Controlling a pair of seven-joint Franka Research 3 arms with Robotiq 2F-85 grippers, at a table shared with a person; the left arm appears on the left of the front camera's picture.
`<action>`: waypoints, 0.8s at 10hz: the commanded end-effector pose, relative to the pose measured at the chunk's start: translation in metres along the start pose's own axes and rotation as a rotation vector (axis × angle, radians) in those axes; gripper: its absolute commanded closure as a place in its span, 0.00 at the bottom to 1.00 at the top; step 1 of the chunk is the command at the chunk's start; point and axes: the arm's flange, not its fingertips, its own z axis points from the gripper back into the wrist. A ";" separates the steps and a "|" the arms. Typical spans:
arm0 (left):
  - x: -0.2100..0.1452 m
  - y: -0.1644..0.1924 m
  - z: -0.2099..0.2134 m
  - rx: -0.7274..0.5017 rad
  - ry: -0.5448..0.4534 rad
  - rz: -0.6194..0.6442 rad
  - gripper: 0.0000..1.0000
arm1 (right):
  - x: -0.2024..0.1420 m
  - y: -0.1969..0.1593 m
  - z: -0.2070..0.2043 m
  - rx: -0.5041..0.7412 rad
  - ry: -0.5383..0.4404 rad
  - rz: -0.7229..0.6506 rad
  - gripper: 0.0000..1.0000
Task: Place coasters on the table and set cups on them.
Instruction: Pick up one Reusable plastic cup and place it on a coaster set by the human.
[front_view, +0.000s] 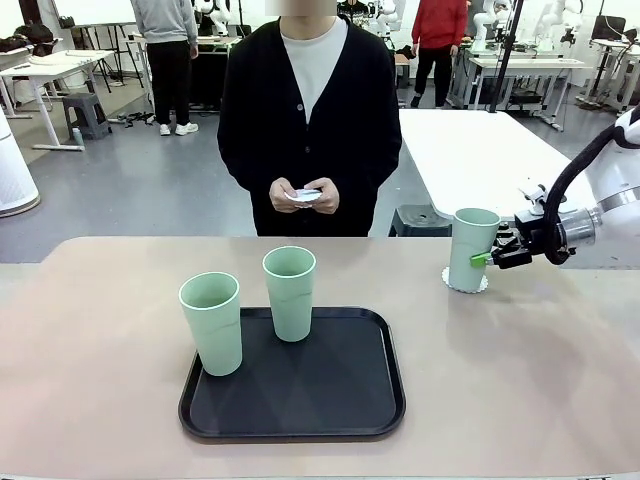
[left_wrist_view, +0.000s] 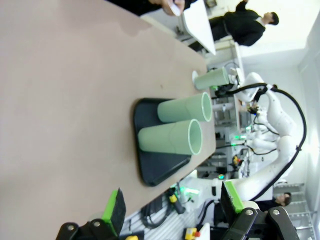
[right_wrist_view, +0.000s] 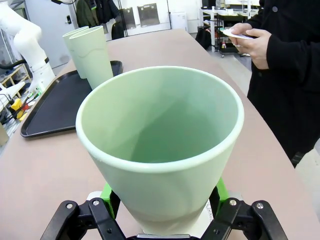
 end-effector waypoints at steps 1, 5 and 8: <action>0.000 -0.001 0.001 -0.011 -0.005 -0.005 0.00 | 0.000 -0.012 -0.002 -0.018 0.006 0.027 0.15; 0.000 -0.001 0.001 -0.011 -0.005 -0.005 0.00 | -0.001 -0.021 0.001 -0.044 0.001 0.032 0.15; 0.000 -0.001 0.001 -0.011 -0.005 -0.005 0.00 | -0.003 -0.021 0.001 -0.041 0.022 0.019 0.08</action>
